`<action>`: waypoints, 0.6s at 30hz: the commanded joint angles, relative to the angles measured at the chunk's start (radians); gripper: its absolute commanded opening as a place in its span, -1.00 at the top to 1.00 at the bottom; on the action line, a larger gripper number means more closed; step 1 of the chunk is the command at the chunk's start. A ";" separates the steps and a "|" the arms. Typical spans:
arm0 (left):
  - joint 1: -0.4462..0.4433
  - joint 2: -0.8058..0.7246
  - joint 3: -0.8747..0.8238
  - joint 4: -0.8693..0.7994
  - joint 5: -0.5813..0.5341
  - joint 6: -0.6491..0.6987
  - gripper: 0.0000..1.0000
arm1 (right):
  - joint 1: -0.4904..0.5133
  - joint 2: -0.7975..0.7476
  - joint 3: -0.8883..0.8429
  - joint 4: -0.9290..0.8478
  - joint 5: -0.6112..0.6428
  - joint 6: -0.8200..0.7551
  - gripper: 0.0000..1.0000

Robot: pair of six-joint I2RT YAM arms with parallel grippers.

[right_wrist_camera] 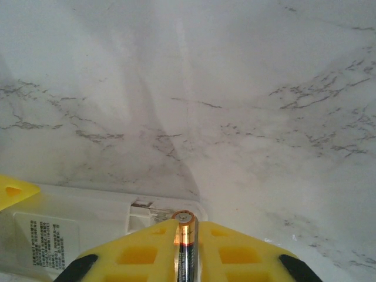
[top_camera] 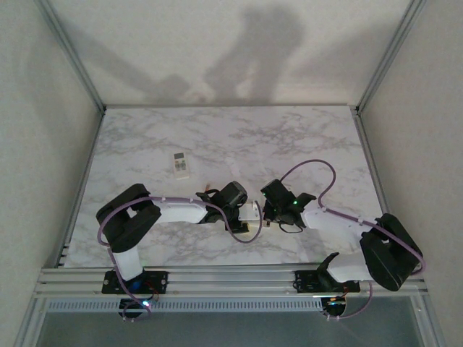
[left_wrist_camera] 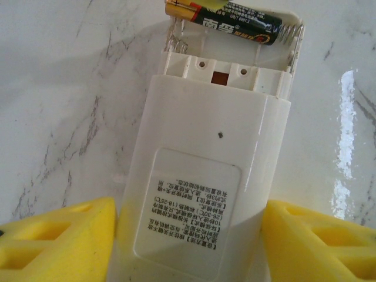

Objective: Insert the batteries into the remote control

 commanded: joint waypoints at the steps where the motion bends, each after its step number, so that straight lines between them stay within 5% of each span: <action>1: -0.005 0.033 0.006 -0.015 -0.004 -0.003 -0.30 | 0.000 0.023 -0.011 0.029 -0.017 0.007 0.69; 18: -0.005 0.040 0.011 -0.015 -0.008 -0.014 -0.29 | 0.005 -0.021 -0.025 0.011 -0.041 0.045 0.76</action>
